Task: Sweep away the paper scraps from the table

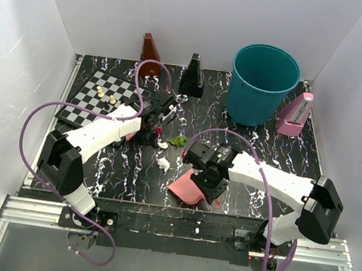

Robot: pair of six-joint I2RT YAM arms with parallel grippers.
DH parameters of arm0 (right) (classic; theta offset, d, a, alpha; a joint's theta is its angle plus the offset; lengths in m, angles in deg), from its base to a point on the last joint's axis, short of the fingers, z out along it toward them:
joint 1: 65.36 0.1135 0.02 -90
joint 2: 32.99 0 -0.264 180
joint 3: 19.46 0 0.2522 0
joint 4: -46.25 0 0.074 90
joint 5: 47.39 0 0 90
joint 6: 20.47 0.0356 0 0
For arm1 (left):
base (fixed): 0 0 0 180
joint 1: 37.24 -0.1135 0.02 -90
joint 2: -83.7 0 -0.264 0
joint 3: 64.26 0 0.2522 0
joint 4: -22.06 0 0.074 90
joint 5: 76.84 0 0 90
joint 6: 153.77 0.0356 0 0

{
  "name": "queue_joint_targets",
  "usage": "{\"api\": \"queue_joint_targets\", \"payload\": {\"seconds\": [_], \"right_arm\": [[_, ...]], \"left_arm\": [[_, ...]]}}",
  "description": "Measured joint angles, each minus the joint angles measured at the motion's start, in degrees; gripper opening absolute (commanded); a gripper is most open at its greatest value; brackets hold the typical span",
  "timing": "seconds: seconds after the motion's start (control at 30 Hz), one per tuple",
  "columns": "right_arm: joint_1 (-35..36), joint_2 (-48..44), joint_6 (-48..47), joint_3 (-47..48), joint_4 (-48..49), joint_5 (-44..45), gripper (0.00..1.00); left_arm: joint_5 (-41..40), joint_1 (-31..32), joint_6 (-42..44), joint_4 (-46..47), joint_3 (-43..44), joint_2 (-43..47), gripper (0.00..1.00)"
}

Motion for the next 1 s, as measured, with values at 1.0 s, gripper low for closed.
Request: {"api": "queue_joint_targets", "payload": {"seconds": [1.0], "right_arm": [[1.6, 7.8, -3.5, 2.1, 10.8, -0.1, 0.01]], "left_arm": [[10.9, 0.3, -3.7, -9.1, 9.2, 2.3, 0.0]]}}
